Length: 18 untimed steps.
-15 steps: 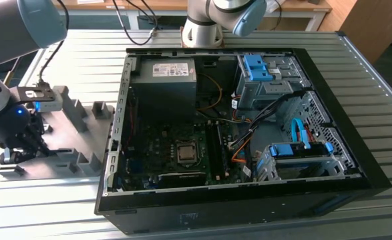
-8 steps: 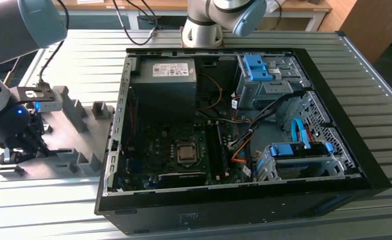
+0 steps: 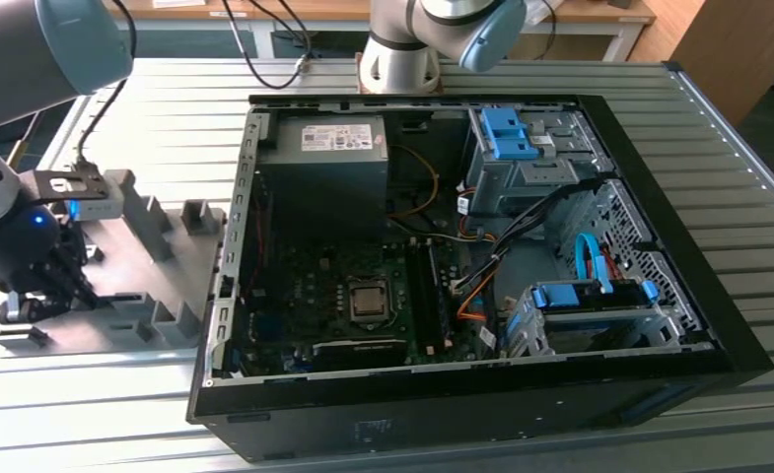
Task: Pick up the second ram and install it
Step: 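Pick up the second ram and move it above second insertion slot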
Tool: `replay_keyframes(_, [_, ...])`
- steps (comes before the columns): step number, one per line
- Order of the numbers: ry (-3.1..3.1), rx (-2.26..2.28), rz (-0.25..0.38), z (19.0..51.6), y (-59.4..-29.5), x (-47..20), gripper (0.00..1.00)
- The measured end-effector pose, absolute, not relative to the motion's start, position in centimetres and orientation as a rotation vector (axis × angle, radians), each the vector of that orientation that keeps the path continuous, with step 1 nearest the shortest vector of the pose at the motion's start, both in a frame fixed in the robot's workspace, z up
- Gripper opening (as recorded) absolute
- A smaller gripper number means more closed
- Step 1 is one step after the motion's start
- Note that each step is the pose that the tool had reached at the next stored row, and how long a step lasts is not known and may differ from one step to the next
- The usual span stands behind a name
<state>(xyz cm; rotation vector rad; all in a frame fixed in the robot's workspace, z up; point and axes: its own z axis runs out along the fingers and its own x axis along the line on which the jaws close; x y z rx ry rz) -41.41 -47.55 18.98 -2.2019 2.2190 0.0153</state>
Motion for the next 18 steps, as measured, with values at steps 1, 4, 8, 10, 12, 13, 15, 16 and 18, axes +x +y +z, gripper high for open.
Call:
replay_keyframes(1, [2.219,-2.202,0.015,19.1,-47.6,-41.4,0.14])
replay_keyframes(4, [2.219,-2.202,0.015,19.5,-47.6,-41.4,0.14])
replay_keyframes(8, [2.219,-2.202,0.015,20.1,-47.6,-41.4,0.14])
replay_keyframes(10, [2.219,-2.202,0.015,20.5,-47.6,-41.4,0.14])
replay_keyframes(12, [2.219,-2.202,0.015,20.8,-47.6,-41.4,0.14])
replay_keyframes(13, [2.219,-2.202,0.015,20.8,-47.6,-41.4,0.14])
replay_keyframes(15, [2.219,-2.202,0.015,21.0,-47.6,-41.4,0.14])
replay_keyframes(16, [2.219,-2.202,0.015,21.0,-47.6,-41.4,0.14])
replay_keyframes(18, [2.219,-2.202,0.015,21.2,-47.6,-41.4,0.14])
